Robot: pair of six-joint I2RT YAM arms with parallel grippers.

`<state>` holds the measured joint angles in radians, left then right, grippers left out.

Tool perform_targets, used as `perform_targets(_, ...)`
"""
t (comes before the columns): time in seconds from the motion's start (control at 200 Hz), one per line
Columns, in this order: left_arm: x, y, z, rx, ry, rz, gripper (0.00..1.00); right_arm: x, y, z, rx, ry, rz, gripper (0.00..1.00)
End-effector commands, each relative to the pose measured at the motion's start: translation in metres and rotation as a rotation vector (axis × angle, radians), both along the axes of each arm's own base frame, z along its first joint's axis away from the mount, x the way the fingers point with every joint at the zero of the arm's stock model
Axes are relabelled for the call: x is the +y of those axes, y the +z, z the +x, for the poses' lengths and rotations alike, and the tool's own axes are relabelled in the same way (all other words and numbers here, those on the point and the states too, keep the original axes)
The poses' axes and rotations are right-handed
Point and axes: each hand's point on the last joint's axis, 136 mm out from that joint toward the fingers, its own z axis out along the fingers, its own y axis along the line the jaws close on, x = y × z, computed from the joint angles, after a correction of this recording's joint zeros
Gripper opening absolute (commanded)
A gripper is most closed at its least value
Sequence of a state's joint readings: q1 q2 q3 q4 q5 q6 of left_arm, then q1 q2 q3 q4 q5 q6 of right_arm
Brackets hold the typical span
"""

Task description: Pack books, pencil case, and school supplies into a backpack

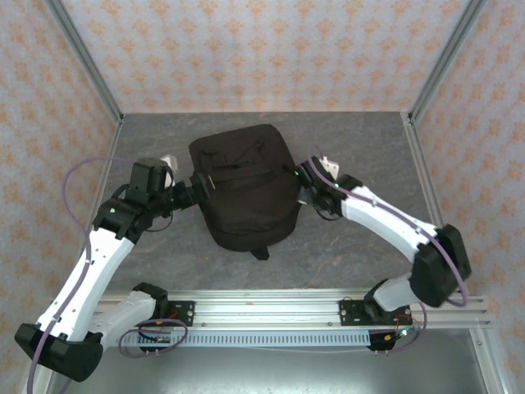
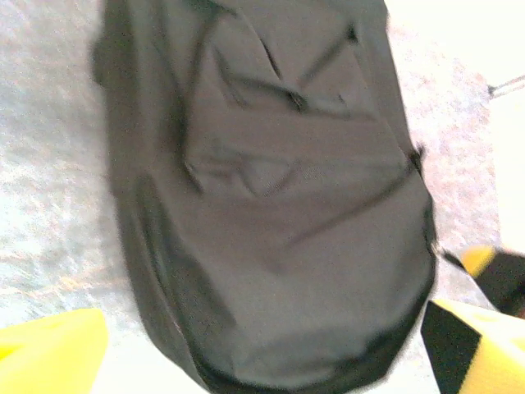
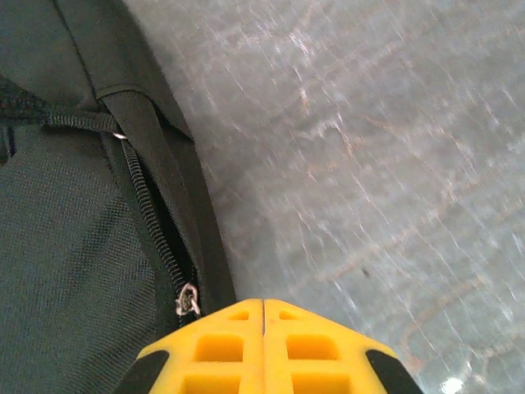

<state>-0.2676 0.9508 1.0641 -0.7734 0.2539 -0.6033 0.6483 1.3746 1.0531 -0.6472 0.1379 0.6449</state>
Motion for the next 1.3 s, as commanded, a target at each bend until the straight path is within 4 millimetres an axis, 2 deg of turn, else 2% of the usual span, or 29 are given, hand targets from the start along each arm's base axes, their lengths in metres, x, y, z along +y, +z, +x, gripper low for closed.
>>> perform_targets(0.0, 0.04, -0.006, 0.009, -0.006, 0.126, 0.207, 1.0, -0.016, 0.003, -0.02, -0.028, -0.03, 0.026, 0.13)
perform_targets(0.06, 0.052, -0.005, 0.017, -0.04, 0.185, 0.25, 1.0, -0.029, 0.017, -0.021, -0.081, -0.044, 0.003, 0.54)
perform_targets(0.085, 0.051, -0.004, 0.022, -0.071, 0.171, 0.261, 1.0, -0.032, 0.021, -0.02, -0.094, -0.046, -0.014, 0.67)
perform_targets(0.105, 0.046, 0.0, 0.028, -0.112, 0.142, 0.264, 1.0, -0.035, 0.034, -0.02, -0.134, -0.043, -0.007, 0.75)
perform_targets(0.155, 0.042, 0.001, 0.037, -0.174, 0.11, 0.278, 1.0, -0.038, 0.052, -0.017, -0.196, -0.026, -0.018, 0.98)
perform_targets(0.165, 0.044, 0.001, 0.038, -0.179, 0.115, 0.282, 1.0, -0.038, 0.056, -0.016, -0.21, -0.018, -0.017, 1.0)
perform_targets(0.225, 0.047, 0.005, 0.047, -0.221, 0.131, 0.309, 1.0, -0.038, 0.078, -0.011, -0.294, 0.018, -0.023, 0.99)
perform_targets(0.32, 0.039, 0.005, 0.065, -0.373, 0.016, 0.432, 1.0, -0.048, 0.112, -0.002, -0.443, 0.002, -0.064, 0.99)
perform_targets(0.43, 0.07, -0.005, 0.075, -0.456, 0.117, 0.552, 1.0, -0.061, 0.138, 0.011, -0.645, -0.087, -0.072, 0.99)
perform_targets(0.48, 0.092, -0.022, 0.079, -0.441, 0.213, 0.552, 1.0, -0.065, 0.141, 0.018, -0.736, -0.121, -0.101, 0.99)
perform_targets(0.535, 0.119, -0.046, 0.083, -0.394, 0.316, 0.519, 1.0, -0.059, 0.145, 0.026, -0.832, -0.043, -0.197, 0.99)
perform_targets(0.601, 0.139, -0.078, 0.088, -0.306, 0.366, 0.524, 1.0, -0.05, 0.14, 0.035, -0.891, 0.063, -0.339, 0.99)
perform_targets(0.641, 0.143, -0.095, 0.092, -0.265, 0.364, 0.527, 1.0, -0.051, 0.135, 0.044, -0.887, 0.078, -0.411, 0.99)
perform_targets(0.716, 0.143, -0.118, 0.098, -0.223, 0.331, 0.564, 1.0, -0.078, 0.115, 0.062, -0.808, -0.039, -0.492, 0.99)
perform_targets(0.796, 0.153, -0.139, 0.094, -0.213, 0.39, 0.59, 1.0, -0.111, 0.079, 0.075, -0.721, -0.172, -0.516, 0.99)
perform_targets(0.846, 0.167, -0.136, 0.088, -0.212, 0.477, 0.619, 1.0, -0.132, 0.059, 0.079, -0.683, -0.223, -0.537, 0.99)
perform_targets(0.906, 0.153, -0.129, 0.098, -0.307, 0.378, 0.626, 1.0, -0.161, 0.035, 0.078, -0.633, -0.323, -0.549, 0.99)
perform_targets(0.941, 0.152, -0.128, 0.1, -0.344, 0.364, 0.635, 1.0, -0.176, 0.023, 0.078, -0.601, -0.361, -0.563, 0.99)
perform_targets(0.971, 0.152, -0.129, 0.099, -0.37, 0.37, 0.636, 1.0, -0.186, 0.024, 0.078, -0.584, -0.412, -0.57, 0.99)
perform_targets(1.021, 0.155, -0.133, 0.094, -0.408, 0.406, 0.633, 1.0, -0.189, 0.021, 0.084, -0.573, -0.402, -0.494, 0.99)
perform_targets(1.041, 0.15, -0.137, 0.095, -0.416, 0.381, 0.632, 1.0, -0.19, 0.02, 0.086, -0.602, -0.406, -0.465, 0.99)
perform_targets(1.101, 0.137, -0.149, 0.106, -0.406, 0.293, 0.642, 1.0, -0.201, 0.017, 0.085, -0.69, -0.45, -0.406, 1.0)
perform_targets(1.196, 0.12, -0.154, 0.121, -0.365, 0.182, 0.655, 1.0, -0.219, 0.007, 0.076, -0.743, -0.545, -0.375, 1.0)
perform_targets(1.236, 0.118, -0.154, 0.121, -0.369, 0.179, 0.659, 1.0, -0.22, 0.015, 0.073, -0.758, -0.556, -0.362, 1.0)
perform_targets(1.296, 0.119, -0.154, 0.121, -0.37, 0.182, 0.661, 1.0, -0.209, 0.021, 0.077, -0.666, -0.464, -0.356, 0.99)
